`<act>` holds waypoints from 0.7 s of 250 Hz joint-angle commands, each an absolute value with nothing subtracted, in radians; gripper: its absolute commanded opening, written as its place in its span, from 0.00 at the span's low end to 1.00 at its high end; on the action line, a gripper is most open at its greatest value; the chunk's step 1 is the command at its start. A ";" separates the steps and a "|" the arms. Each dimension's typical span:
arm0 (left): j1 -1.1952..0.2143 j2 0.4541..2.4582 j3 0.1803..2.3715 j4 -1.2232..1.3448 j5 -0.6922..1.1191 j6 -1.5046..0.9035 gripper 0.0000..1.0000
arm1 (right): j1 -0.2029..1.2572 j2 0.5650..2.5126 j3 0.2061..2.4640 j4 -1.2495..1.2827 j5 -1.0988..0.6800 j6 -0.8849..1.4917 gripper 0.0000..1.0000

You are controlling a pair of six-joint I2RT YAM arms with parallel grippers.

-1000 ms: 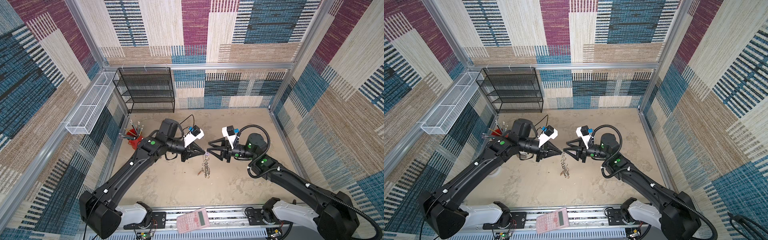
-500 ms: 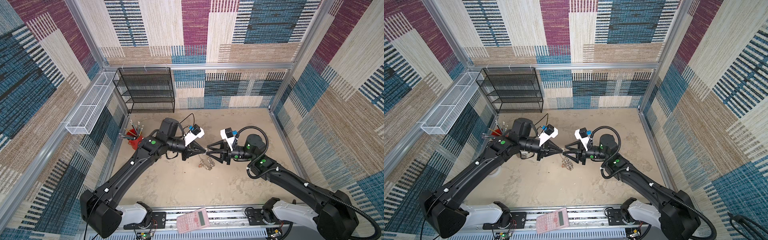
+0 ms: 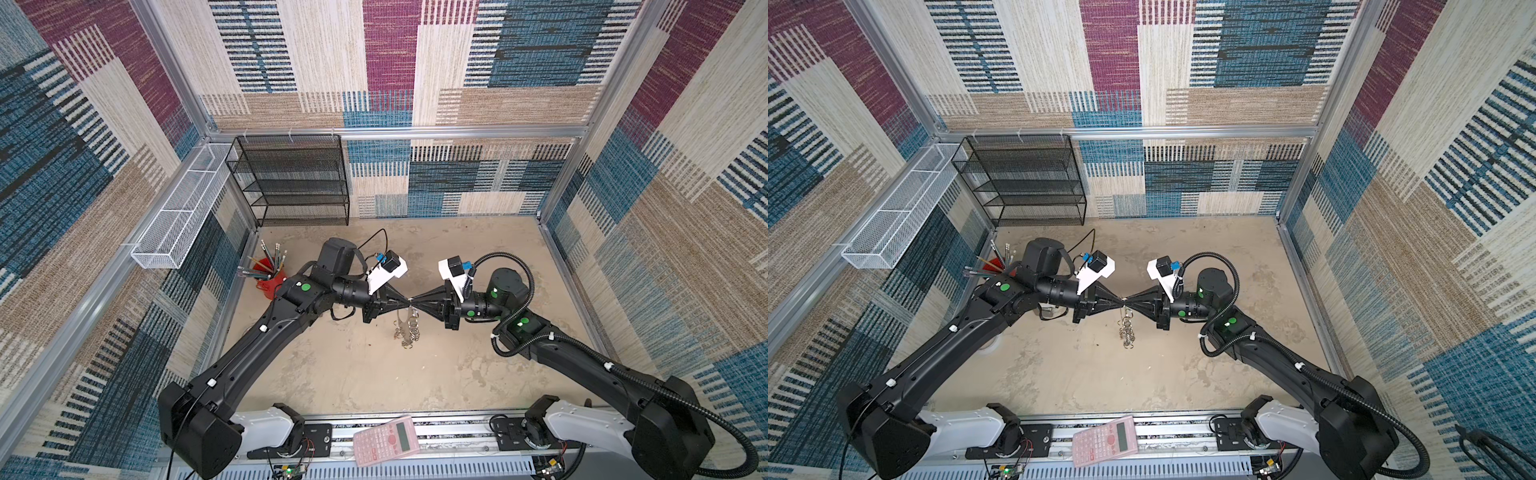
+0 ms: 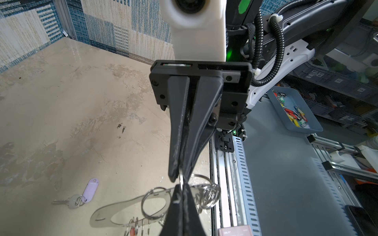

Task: Attach keys to a key ring
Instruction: Pick up the keyring from the center of the table.

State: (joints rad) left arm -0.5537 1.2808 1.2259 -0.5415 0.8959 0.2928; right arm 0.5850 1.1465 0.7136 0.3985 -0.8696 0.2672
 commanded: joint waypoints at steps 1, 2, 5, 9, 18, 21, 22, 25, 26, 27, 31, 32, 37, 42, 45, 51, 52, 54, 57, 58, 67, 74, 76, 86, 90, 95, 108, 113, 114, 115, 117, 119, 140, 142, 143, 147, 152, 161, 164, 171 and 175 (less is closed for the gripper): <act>-0.555 1.279 1.221 -0.497 0.951 0.293 0.00 | 0.584 1.153 0.721 0.419 -0.853 0.277 0.00; -0.555 1.279 1.221 -0.496 0.951 0.293 0.00 | 0.584 1.153 0.720 0.419 -0.853 0.277 0.00; -0.555 1.279 1.221 -0.496 0.951 0.293 0.00 | 0.584 1.154 0.721 0.418 -0.853 0.276 0.00; -0.555 1.282 1.222 -0.497 0.952 0.293 0.00 | 0.584 1.155 0.722 0.416 -0.854 0.276 0.00; -0.556 1.285 1.224 -0.502 0.953 0.293 0.00 | 0.584 1.155 0.723 0.418 -0.857 0.275 0.00; -0.555 1.287 1.225 -0.503 0.954 0.294 0.00 | 0.584 1.155 0.723 0.419 -0.857 0.275 0.00; -0.555 1.287 1.225 -0.504 0.954 0.294 0.00 | 0.584 1.155 0.723 0.419 -0.857 0.275 0.00; -0.555 1.288 1.227 -0.506 0.953 0.294 0.00 | 0.584 1.155 0.724 0.420 -0.858 0.276 0.00; -0.555 1.289 1.227 -0.507 0.954 0.295 0.00 | 0.584 1.155 0.724 0.419 -0.858 0.275 0.00; -0.555 1.290 1.227 -0.507 0.953 0.295 0.00 | 0.584 1.155 0.722 0.420 -0.858 0.276 0.00; -0.555 1.293 1.229 -0.510 0.953 0.296 0.00 | 0.584 1.155 0.722 0.421 -0.857 0.277 0.00; -0.555 1.294 1.230 -0.511 0.953 0.296 0.00 | 0.584 1.155 0.722 0.421 -0.857 0.277 0.00; -0.555 1.297 1.233 -0.517 0.951 0.298 0.00 | 0.584 1.154 0.722 0.423 -0.857 0.278 0.00; -0.555 1.300 1.235 -0.519 0.950 0.299 0.00 | 0.585 1.154 0.721 0.425 -0.858 0.277 0.00; -0.555 1.302 1.236 -0.522 0.948 0.299 0.00 | 0.585 1.153 0.721 0.426 -0.858 0.276 0.00; -0.555 1.306 1.239 -0.527 0.947 0.301 0.00 | 0.585 1.152 0.720 0.426 -0.858 0.279 0.00; -0.555 1.306 1.240 -0.528 0.947 0.302 0.00 | 0.585 1.153 0.720 0.427 -0.859 0.279 0.00; -0.555 1.308 1.242 -0.530 0.947 0.303 0.00 | 0.586 1.152 0.721 0.427 -0.859 0.279 0.00; -0.555 1.311 1.243 -0.533 0.946 0.304 0.00 | 0.584 1.152 0.721 0.427 -0.859 0.279 0.00; -0.556 1.311 1.244 -0.533 0.946 0.305 0.00 | 0.585 1.152 0.721 0.428 -0.859 0.279 0.00; -0.557 1.318 1.249 -0.542 0.946 0.308 0.00 | 0.586 1.152 0.720 0.430 -0.858 0.279 0.00; -0.558 1.321 1.252 -0.548 0.947 0.311 0.00 | 0.586 1.154 0.719 0.430 -0.859 0.280 0.00; -0.558 1.322 1.253 -0.550 0.947 0.311 0.00 | 0.586 1.154 0.719 0.430 -0.858 0.279 0.00; -0.558 1.325 1.255 -0.551 0.946 0.313 0.00 | 0.586 1.154 0.719 0.430 -0.859 0.279 0.00; -0.558 1.325 1.255 -0.552 0.945 0.313 0.00 | 0.586 1.153 0.719 0.430 -0.860 0.279 0.00; -0.558 1.325 1.255 -0.551 0.943 0.313 0.00 | 0.586 1.154 0.719 0.432 -0.859 0.278 0.00; -0.560 1.326 1.253 -0.549 0.940 0.311 0.00 | 0.586 1.154 0.718 0.433 -0.859 0.280 0.00; -0.560 1.327 1.253 -0.548 0.941 0.311 0.00 | 0.586 1.154 0.717 0.433 -0.860 0.281 0.00; -0.560 1.327 1.253 -0.548 0.942 0.311 0.00 | 0.586 1.154 0.718 0.433 -0.859 0.281 0.00; -0.559 1.327 1.253 -0.548 0.941 0.311 0.00 | 0.586 1.154 0.718 0.433 -0.859 0.281 0.00; -0.560 1.328 1.253 -0.549 0.942 0.311 0.00 | 0.586 1.154 0.718 0.433 -0.858 0.280 0.00; -0.560 1.328 1.254 -0.549 0.941 0.311 0.00 | 0.585 1.154 0.716 0.433 -0.859 0.281 0.00; -0.560 1.332 1.255 -0.555 0.946 0.314 0.00 | 0.586 1.154 0.716 0.434 -0.855 0.279 0.00; -0.560 1.333 1.255 -0.554 0.946 0.314 0.00 | 0.586 1.154 0.716 0.433 -0.853 0.279 0.00; -0.560 1.333 1.255 -0.554 0.945 0.314 0.00 | 0.586 1.154 0.716 0.434 -0.853 0.279 0.00; -0.559 1.333 1.255 -0.554 0.945 0.313 0.00 | 0.586 1.154 0.715 0.433 -0.854 0.279 0.00; -0.560 1.333 1.254 -0.552 0.943 0.312 0.00 | 0.586 1.154 0.715 0.434 -0.852 0.279 0.00; -0.560 1.333 1.251 -0.546 0.942 0.306 0.00 | 0.586 1.153 0.714 0.434 -0.853 0.280 0.00; -0.560 1.333 1.250 -0.544 0.942 0.305 0.00 | 0.586 1.154 0.714 0.435 -0.854 0.281 0.00; -0.560 1.335 1.250 -0.542 0.945 0.304 0.00 | 0.586 1.156 0.715 0.434 -0.854 0.281 0.00; -0.560 1.336 1.250 -0.542 0.947 0.304 0.00 | 0.586 1.155 0.714 0.434 -0.854 0.281 0.00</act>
